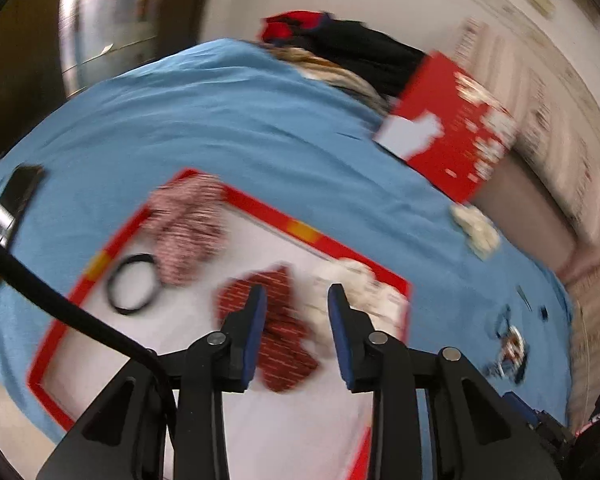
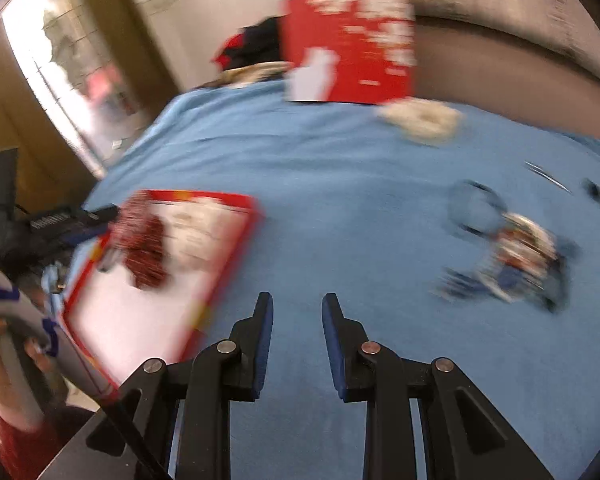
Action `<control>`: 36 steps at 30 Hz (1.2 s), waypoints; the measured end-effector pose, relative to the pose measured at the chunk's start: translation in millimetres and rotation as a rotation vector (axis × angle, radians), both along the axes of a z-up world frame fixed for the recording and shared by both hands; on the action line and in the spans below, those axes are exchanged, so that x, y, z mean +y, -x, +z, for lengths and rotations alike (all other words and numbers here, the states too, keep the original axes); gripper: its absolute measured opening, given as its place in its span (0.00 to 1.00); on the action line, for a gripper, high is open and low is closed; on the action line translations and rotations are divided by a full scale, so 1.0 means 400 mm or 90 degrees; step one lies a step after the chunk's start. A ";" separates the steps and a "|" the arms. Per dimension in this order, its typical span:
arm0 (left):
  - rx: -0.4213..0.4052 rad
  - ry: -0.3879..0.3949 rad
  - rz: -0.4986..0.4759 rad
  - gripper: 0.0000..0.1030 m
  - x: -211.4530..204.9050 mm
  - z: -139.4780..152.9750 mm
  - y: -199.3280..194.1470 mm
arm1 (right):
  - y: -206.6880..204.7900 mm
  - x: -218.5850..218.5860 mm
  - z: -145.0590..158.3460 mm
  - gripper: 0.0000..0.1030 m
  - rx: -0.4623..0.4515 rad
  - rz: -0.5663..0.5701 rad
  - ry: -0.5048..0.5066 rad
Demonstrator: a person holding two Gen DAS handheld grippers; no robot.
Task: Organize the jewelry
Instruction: 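Lower both held items into the red tray and open both tools, then grasp the blue striped watch with the left tool while the right grasps a black hair tie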
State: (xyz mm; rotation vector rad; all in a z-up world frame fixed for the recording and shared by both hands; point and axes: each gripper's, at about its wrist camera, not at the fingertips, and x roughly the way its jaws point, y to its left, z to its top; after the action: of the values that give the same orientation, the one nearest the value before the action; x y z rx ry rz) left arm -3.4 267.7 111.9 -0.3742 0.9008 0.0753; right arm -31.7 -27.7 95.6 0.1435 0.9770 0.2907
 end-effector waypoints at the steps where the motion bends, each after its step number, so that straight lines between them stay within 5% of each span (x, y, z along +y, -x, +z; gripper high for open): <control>1: -0.004 -0.006 -0.018 0.35 -0.037 0.003 0.002 | 0.018 -0.043 -0.005 0.26 0.002 -0.019 0.010; 11: 0.010 -0.041 -0.155 0.37 -0.324 -0.032 0.000 | 0.110 -0.423 -0.067 0.26 0.034 -0.218 0.025; 16: 0.026 -0.030 -0.215 0.37 -0.445 -0.078 -0.019 | 0.063 -0.478 -0.081 0.37 0.011 -0.241 0.009; 22: 0.053 0.034 -0.294 0.45 -0.567 -0.140 -0.061 | -0.024 -0.508 -0.125 0.37 0.020 -0.231 0.005; 29: 0.062 0.050 -0.370 0.56 -0.714 -0.198 -0.121 | -0.102 -0.524 -0.186 0.37 0.044 -0.239 0.006; 30: 0.074 0.057 -0.381 0.53 -0.729 -0.211 -0.123 | -0.108 -0.520 -0.190 0.36 0.045 -0.236 0.009; 32: 0.102 0.058 -0.395 0.14 -0.749 -0.234 -0.122 | -0.118 -0.509 -0.198 0.18 0.043 -0.224 0.017; 33: 0.121 0.058 -0.401 0.12 -0.754 -0.243 -0.121 | -0.120 -0.505 -0.200 0.10 0.046 -0.217 0.016; 36: 0.117 0.095 -0.382 0.12 -0.725 -0.214 -0.117 | -0.114 -0.500 -0.187 0.08 0.041 -0.209 -0.002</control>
State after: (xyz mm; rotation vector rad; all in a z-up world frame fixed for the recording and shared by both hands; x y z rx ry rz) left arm 43.3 -22.4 26.1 -0.2246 1.1724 -0.5193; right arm 14.0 -227.6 20.7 0.3140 0.9992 -0.0131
